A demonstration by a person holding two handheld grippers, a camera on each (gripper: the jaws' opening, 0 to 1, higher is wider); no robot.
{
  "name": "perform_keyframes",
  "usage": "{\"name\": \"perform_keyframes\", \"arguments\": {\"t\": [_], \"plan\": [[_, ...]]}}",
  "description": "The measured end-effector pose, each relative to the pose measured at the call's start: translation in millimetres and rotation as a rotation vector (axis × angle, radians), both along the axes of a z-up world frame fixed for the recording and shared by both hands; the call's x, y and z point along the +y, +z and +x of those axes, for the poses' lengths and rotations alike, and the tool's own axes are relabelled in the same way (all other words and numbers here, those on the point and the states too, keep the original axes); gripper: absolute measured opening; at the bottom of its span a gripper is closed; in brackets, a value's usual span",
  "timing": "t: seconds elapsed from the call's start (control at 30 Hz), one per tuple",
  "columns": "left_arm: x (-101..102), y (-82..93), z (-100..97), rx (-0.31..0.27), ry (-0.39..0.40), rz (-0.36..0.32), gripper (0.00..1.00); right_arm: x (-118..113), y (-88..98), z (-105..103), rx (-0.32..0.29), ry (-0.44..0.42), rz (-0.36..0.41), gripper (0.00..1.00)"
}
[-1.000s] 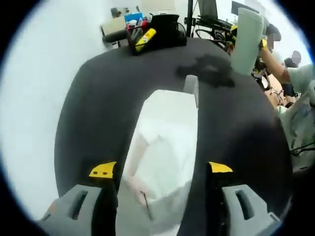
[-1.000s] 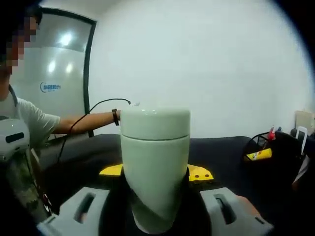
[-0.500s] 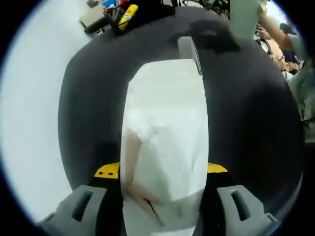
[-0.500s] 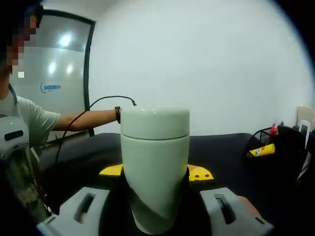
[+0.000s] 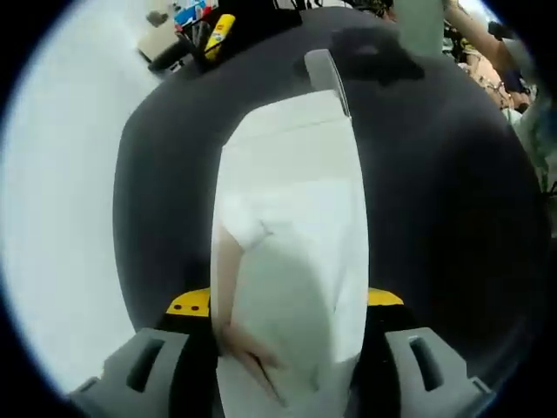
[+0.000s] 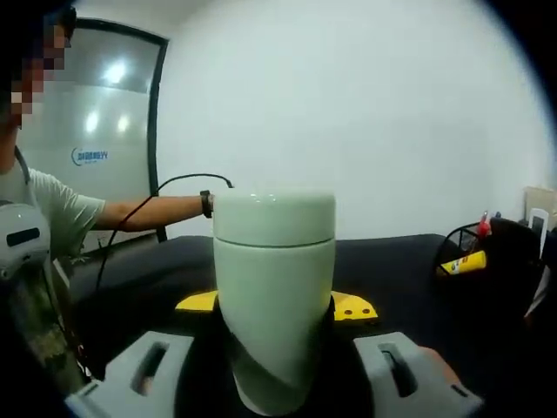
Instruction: Assemble the cup parts correctly, then place the assembled cup into the box.
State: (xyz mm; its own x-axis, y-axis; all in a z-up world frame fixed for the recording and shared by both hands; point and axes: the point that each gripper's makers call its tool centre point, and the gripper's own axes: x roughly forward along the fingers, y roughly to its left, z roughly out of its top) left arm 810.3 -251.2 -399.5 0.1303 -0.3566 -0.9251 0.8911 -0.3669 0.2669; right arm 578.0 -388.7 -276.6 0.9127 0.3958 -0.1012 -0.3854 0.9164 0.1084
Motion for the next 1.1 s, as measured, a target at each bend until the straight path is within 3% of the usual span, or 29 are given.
{"name": "perform_keyframes", "arguments": {"t": [0.07,0.2,0.23,0.27,0.3,0.4,0.47,0.5,0.6,0.87,0.97,1.03,1.1], "plan": [[2.2,1.8,-3.4,0.005,0.003,-0.011,0.57,0.2,0.0,-0.3,-0.001,0.0,0.002,0.43],[-3.7,20.7,3.1,0.001,0.033,-0.148,0.57,0.8,0.4,-0.5,-0.005,0.001,0.009,0.43],[-1.9,26.7,-0.7,0.033,0.045,-0.176,0.57,0.7,0.8,-0.6,-0.007,0.0,0.011,0.43],[-0.6,33.6,-1.5,0.054,0.059,-0.215,0.57,0.5,1.3,-0.8,-0.009,-0.001,0.012,0.43],[-1.6,43.1,0.3,0.039,0.058,-0.272,0.58,0.6,2.3,-1.7,-0.013,0.001,0.015,0.43],[1.6,70.1,-5.3,0.112,0.111,-0.441,0.58,0.5,8.0,-4.3,-0.023,0.004,0.032,0.43],[8.3,80.8,-10.2,0.132,0.123,-0.488,0.58,1.2,11.2,-5.5,-0.028,0.005,0.035,0.43],[10.3,91.9,-14.1,0.158,0.148,-0.556,0.58,3.7,15.7,-7.1,-0.035,0.011,0.036,0.43],[17.4,113.3,-21.5,0.188,0.185,-0.667,0.58,8.3,21.4,-9.2,-0.044,0.02,0.035,0.43],[47.6,172.8,-61.4,0.169,0.295,-0.997,0.58,25.2,35.9,-24.5,-0.072,0.058,0.044,0.43],[60.7,178.3,-81.4,0.183,0.336,-1.086,0.58,32.3,41.0,-32.2,-0.08,0.074,0.045,0.43],[66.3,174.7,-105.7,0.202,0.375,-1.135,0.58,38.5,45.3,-36.8,-0.084,0.093,0.056,0.43],[79.4,176.6,-107.4,0.199,0.437,-1.225,0.58,44.4,48.6,-39.9,-0.092,0.108,0.057,0.43]]}}
